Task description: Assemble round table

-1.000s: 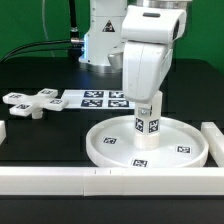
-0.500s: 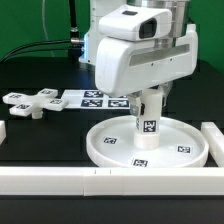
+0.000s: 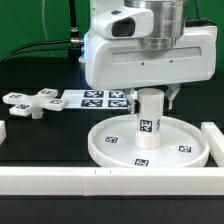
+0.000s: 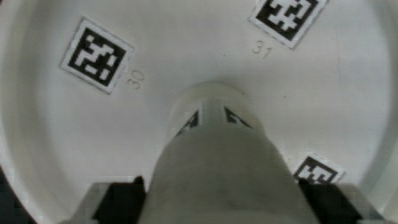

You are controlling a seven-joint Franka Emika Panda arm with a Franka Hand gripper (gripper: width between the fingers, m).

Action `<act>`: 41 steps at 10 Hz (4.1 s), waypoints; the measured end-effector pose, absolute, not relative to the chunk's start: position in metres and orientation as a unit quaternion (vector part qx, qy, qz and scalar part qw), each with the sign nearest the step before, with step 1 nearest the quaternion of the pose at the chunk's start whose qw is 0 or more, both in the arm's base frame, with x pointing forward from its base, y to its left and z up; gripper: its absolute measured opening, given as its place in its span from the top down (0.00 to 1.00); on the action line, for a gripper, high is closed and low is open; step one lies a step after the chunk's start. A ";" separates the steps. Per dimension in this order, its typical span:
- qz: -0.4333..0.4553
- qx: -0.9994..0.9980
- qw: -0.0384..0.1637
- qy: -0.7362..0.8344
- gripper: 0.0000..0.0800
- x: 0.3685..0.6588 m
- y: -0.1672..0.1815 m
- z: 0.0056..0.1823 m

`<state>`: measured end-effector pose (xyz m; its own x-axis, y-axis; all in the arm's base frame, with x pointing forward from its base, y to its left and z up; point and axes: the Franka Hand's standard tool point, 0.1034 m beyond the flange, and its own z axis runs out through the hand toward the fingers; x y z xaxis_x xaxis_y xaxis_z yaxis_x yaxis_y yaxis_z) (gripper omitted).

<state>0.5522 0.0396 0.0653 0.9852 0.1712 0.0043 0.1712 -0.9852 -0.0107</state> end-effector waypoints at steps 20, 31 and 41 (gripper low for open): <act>0.042 -0.695 0.077 0.714 0.49 0.554 0.040 0.065; 0.068 -0.761 0.076 0.641 0.19 0.548 0.073 0.092; 0.062 -0.864 0.082 0.494 0.19 0.511 0.066 0.101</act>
Offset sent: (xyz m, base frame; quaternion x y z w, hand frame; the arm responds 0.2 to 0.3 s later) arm -0.0073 -0.0012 -0.0010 0.0258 0.0102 0.3225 0.9462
